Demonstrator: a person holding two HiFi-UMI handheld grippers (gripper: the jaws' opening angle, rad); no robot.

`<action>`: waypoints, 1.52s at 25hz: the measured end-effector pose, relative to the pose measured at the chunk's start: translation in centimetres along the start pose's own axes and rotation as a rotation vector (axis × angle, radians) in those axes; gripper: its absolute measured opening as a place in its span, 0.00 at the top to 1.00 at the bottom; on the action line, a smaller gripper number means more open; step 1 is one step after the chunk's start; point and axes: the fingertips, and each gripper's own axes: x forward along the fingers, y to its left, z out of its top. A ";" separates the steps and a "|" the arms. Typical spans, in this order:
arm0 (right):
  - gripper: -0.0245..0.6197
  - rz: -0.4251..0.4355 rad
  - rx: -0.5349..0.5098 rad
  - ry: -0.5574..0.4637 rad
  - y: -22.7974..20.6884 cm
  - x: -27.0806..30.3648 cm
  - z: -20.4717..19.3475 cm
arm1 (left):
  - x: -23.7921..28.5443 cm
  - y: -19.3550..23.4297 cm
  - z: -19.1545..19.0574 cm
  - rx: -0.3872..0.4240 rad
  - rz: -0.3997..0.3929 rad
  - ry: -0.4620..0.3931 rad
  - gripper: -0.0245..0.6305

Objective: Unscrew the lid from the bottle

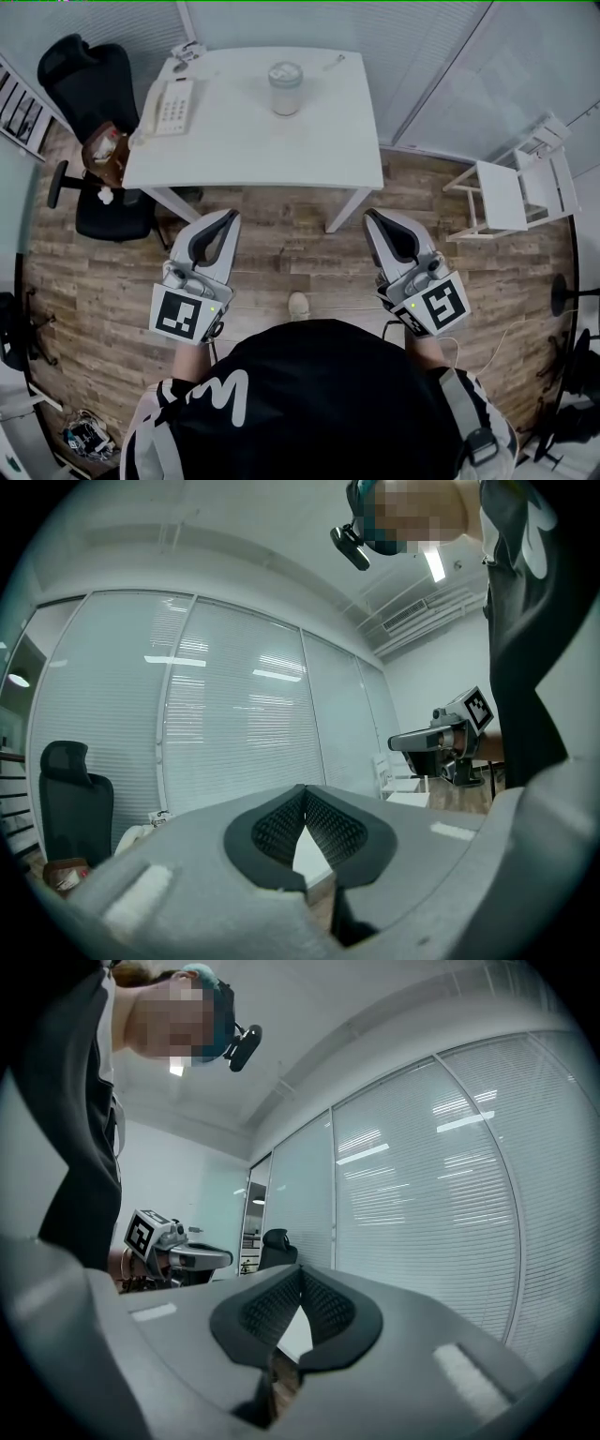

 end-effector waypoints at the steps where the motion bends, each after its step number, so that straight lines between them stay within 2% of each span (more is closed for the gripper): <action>1: 0.96 0.006 -0.004 0.001 -0.4 0.1 -0.2 | 0.4 0.0 0.0 0.000 0.005 -0.002 0.96; 6: 0.96 0.034 -0.013 0.007 -1.9 0.7 -1.2 | 1.7 0.0 -0.4 -0.007 0.026 -0.003 0.96; 10: 0.96 0.050 0.018 0.010 -1.8 1.6 -1.1 | 2.1 0.1 -0.5 -0.012 0.032 -0.002 0.96; 25: 0.96 0.067 0.004 0.015 -1.5 2.5 -2.0 | 1.5 0.7 -1.3 -0.017 0.040 0.021 0.96; 33: 0.96 0.081 -0.010 0.015 -1.9 1.9 -1.8 | 2.3 -0.1 -0.8 -0.004 0.030 0.018 0.96; 38: 0.96 0.093 0.025 0.019 -1.8 1.7 -2.4 | 2.1 -1.0 -1.2 -0.009 0.042 0.019 0.96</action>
